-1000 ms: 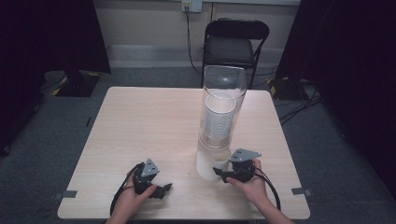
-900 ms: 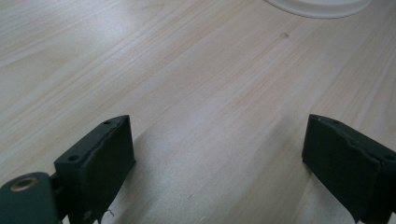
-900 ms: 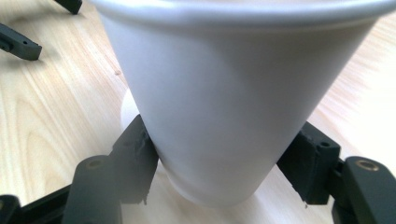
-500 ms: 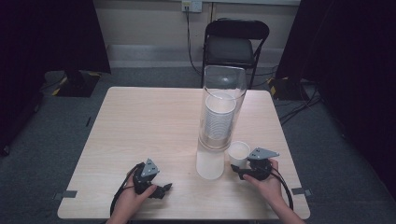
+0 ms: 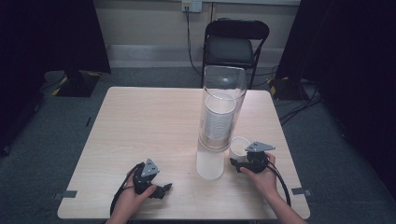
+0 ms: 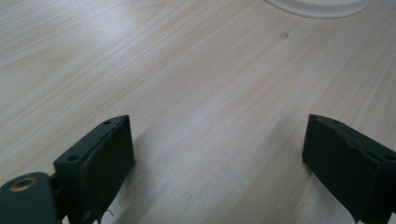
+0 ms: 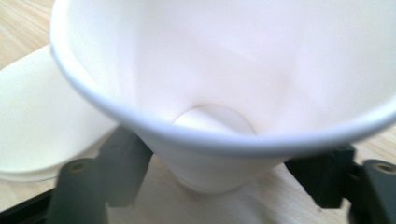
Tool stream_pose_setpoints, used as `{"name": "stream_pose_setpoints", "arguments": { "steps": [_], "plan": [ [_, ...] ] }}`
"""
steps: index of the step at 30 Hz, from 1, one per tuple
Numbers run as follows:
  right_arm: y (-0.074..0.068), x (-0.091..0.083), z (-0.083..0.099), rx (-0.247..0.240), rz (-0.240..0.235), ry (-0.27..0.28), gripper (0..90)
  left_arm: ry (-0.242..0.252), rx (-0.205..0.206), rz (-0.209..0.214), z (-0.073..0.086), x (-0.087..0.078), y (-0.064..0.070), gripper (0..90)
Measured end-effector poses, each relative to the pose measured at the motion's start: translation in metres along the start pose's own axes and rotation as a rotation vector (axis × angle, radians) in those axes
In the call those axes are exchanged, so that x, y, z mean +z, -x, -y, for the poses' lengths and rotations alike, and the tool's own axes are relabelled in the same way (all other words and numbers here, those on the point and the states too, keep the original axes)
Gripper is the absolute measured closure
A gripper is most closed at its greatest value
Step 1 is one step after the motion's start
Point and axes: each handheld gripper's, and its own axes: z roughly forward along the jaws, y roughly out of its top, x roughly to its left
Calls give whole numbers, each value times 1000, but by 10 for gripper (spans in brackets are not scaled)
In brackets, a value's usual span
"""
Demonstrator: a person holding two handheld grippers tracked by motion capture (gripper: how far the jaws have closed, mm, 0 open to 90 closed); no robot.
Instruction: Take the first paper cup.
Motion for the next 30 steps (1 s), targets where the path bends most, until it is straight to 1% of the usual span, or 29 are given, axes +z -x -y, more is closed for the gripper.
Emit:
{"name": "stream_pose_setpoints", "arguments": {
  "steps": [1,3,9,12,14,17,20,22,26,28,30],
  "plan": [
    [1,0,0,3,-10,1,256,0,-1,0,0,0,0,84],
    [2,-2,0,8,3,2,227,0,-1,0,0,0,0,84],
    [3,-10,4,16,-8,-2,206,1,0,0,0,0,0,84],
    [4,-14,8,26,2,-11,194,0,-2,0,0,0,0,84],
    [5,-17,9,26,1,-22,185,0,-1,0,0,0,0,84],
    [4,-22,10,21,-1,-19,172,1,-1,0,0,0,0,84],
    [5,-27,11,34,-14,-19,164,1,-1,0,0,0,0,84],
    [5,-30,12,39,-11,-22,156,1,-1,0,0,0,0,84],
    [4,-39,14,53,-25,-12,158,0,-1,0,0,0,0,84],
    [3,-46,17,74,-49,5,158,0,-1,0,0,0,0,84],
    [0,-52,19,84,-70,10,158,0,-1,0,0,0,0,84]
  ]
}}
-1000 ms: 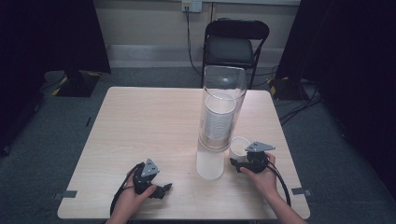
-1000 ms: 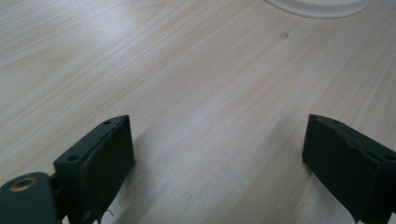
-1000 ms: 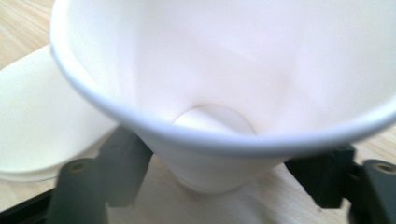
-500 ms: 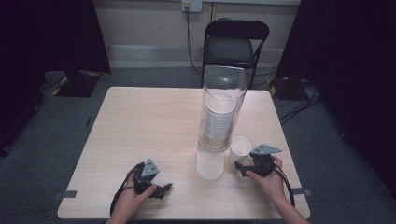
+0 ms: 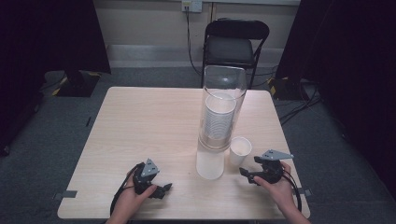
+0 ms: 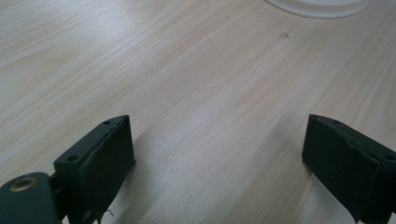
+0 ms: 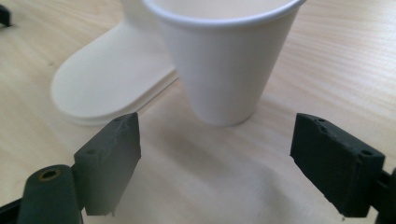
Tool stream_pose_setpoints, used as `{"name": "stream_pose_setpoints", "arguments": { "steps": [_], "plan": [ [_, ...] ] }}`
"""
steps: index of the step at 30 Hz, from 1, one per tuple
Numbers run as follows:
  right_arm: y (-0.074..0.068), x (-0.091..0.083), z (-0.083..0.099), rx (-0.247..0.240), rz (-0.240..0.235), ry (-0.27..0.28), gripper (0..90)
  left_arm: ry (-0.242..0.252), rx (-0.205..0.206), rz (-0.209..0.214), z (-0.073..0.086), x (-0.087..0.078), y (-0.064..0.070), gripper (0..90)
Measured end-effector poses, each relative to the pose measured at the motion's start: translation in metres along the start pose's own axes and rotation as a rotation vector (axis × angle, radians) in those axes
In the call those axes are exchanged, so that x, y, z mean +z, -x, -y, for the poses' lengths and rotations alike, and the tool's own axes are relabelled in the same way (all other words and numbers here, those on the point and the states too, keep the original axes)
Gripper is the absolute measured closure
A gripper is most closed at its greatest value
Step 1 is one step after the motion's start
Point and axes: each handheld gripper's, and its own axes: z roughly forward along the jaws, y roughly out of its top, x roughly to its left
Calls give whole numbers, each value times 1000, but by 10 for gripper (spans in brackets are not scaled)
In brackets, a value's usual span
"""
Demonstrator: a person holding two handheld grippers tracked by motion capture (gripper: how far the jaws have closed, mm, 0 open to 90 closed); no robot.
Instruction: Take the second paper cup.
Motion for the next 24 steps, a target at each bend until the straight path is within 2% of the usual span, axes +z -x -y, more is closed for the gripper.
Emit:
{"name": "stream_pose_setpoints", "arguments": {
  "steps": [5,13,18,24],
  "plan": [
    [-13,-6,2,-29,-42,-7,161,0,1,0,0,0,0,84],
    [-41,3,-6,-90,-117,-17,179,0,1,0,0,0,0,84],
    [-53,9,-16,-109,-147,1,180,0,0,0,0,0,0,84],
    [-63,15,-35,-119,-169,65,181,0,0,0,0,0,0,84]
  ]
}}
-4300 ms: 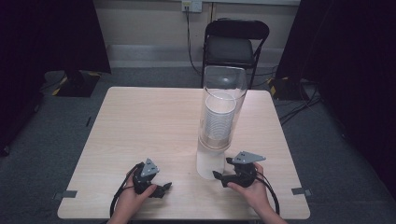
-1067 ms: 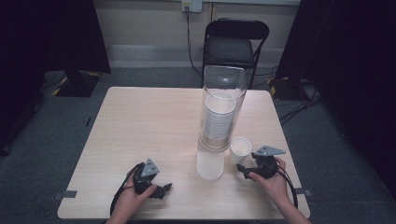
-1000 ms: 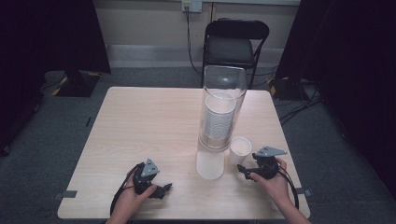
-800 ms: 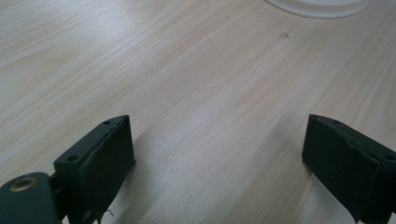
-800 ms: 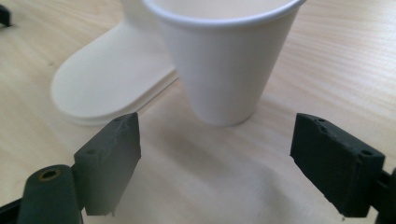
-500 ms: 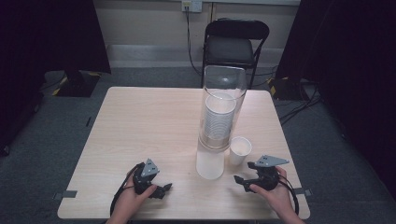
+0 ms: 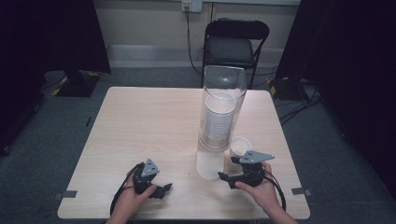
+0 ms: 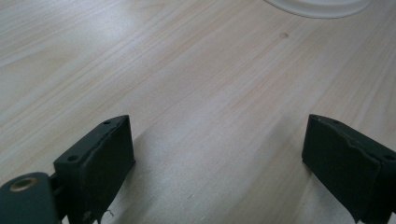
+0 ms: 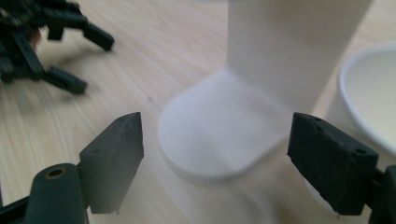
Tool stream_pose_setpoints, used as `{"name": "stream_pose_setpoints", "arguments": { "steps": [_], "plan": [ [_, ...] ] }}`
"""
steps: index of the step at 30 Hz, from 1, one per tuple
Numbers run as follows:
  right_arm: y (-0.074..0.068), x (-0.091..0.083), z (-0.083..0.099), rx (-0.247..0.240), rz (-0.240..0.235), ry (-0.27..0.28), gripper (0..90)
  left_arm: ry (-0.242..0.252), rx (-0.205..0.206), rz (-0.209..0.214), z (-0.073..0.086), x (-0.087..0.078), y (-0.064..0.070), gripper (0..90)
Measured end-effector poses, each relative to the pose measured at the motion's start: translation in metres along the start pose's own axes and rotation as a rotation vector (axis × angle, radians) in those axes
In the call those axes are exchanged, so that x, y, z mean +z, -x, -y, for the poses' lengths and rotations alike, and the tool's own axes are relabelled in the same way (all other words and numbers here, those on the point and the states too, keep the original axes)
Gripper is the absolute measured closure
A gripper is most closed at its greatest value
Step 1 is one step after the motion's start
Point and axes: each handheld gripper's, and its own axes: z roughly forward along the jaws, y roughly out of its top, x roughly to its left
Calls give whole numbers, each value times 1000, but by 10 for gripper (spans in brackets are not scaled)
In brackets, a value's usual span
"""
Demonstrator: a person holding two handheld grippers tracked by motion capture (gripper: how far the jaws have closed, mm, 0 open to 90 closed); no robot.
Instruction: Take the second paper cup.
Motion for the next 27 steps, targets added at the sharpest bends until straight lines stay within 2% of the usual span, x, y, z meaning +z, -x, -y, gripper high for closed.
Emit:
{"name": "stream_pose_setpoints", "arguments": {
  "steps": [3,5,7,9,15,19,21,23,25,27],
  "plan": [
    [-3,4,-13,-9,-9,30,183,0,0,0,0,0,0,84],
    [-3,7,-21,-14,5,46,187,0,0,0,0,0,0,84],
    [-3,10,-27,3,-3,60,192,0,0,0,0,0,0,84],
    [-2,12,-33,5,8,64,197,0,0,0,0,0,0,84],
    [-1,16,-41,11,25,112,221,0,0,0,0,0,0,83],
    [-1,17,-48,-5,39,142,249,1,1,0,0,0,0,83],
    [-2,19,-51,-7,28,152,257,0,1,0,0,0,0,83],
    [-2,20,-53,-14,30,150,279,0,0,0,0,0,0,83],
    [-2,23,-54,-21,30,164,345,1,1,0,0,0,0,83],
    [-2,24,-53,-32,38,168,358,0,0,0,0,0,0,83]
  ]
}}
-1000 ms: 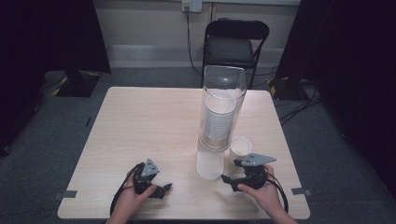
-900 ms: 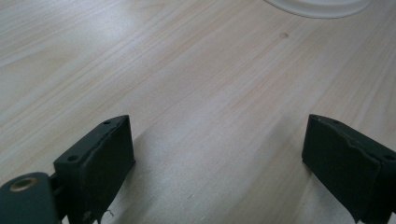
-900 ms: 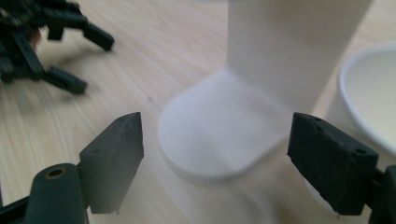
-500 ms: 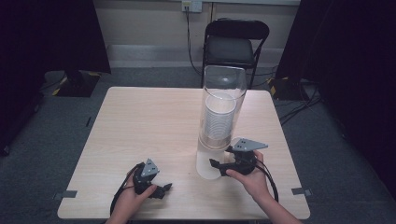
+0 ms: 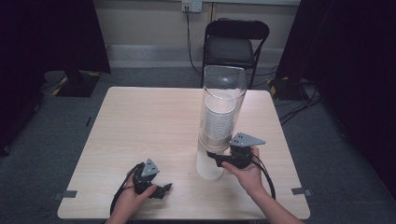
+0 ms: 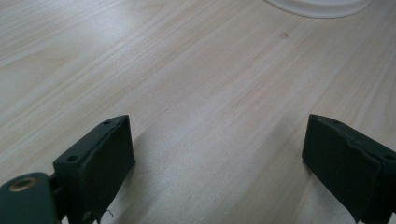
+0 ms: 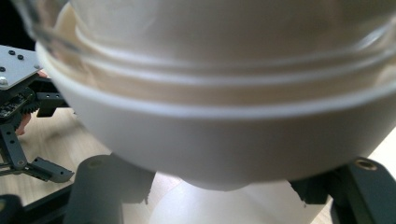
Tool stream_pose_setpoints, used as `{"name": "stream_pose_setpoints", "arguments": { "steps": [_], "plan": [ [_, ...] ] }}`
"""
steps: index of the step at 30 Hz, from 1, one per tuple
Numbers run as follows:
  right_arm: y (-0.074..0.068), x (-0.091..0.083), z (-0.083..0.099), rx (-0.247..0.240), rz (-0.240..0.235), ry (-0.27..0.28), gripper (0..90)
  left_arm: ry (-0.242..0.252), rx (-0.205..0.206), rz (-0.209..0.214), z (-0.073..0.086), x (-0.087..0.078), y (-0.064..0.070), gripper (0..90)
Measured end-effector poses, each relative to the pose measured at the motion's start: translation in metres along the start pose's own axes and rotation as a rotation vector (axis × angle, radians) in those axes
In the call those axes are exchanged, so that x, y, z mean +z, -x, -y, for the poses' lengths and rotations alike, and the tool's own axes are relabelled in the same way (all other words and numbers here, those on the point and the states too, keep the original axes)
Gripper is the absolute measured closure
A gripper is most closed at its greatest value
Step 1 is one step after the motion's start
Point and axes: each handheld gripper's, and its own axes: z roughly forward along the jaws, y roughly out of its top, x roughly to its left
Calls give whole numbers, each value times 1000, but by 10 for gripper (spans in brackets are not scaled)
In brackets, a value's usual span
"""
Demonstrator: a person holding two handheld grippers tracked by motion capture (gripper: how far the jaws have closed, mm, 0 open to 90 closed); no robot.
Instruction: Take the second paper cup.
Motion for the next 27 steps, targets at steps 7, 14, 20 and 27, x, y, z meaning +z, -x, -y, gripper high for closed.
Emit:
{"name": "stream_pose_setpoints", "arguments": {
  "steps": [7,14,20,27],
  "plan": [
    [-5,1,7,-10,29,33,368,0,2,-1,0,0,0,79],
    [-11,18,55,-68,44,-154,375,1,2,-4,0,0,1,72],
    [-13,12,50,-74,16,-181,368,-3,3,7,-1,1,1,51],
    [-11,3,67,-54,-15,-227,362,-2,2,7,-1,1,1,50]
  ]
}}
